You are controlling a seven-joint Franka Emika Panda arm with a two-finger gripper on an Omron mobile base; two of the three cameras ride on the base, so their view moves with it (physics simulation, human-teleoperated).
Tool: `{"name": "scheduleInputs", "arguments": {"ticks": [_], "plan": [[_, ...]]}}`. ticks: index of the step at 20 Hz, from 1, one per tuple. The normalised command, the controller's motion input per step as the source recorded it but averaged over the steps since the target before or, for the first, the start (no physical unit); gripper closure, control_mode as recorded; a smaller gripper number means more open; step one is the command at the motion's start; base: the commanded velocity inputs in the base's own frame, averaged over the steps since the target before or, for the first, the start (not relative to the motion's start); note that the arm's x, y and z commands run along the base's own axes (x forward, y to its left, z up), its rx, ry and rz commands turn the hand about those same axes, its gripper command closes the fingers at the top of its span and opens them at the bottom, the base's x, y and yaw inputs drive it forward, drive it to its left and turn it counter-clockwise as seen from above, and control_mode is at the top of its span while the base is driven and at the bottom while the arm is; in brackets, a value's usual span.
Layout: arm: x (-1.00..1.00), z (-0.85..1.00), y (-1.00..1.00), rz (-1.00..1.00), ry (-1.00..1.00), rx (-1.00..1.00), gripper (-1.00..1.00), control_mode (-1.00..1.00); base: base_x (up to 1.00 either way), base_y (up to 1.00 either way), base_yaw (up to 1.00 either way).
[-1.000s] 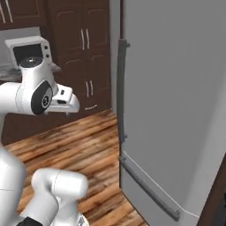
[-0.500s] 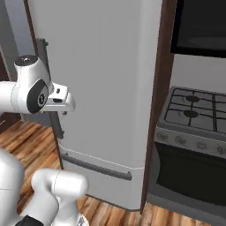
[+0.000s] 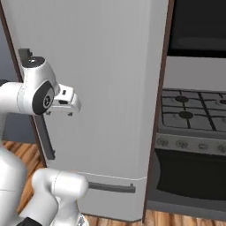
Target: Navigate to the fridge.
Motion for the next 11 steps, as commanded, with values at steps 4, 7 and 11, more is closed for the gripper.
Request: {"name": "scheduleInputs", "arguments": {"ticks": [4, 7, 11], "plan": [[0.27, 0.00, 0.00, -0.01, 0.00, 0.00, -1.00, -1.00, 0.28, 0.05, -0.06], [0.91, -0.10, 0.00, -0.05, 0.00, -0.02, -1.00, -1.00, 0.00, 0.00, 0.00], [0.63, -0.09, 0.00, -0.02, 0.00, -0.03, -1.00, -1.00, 0.00, 0.00, 0.00]]}}
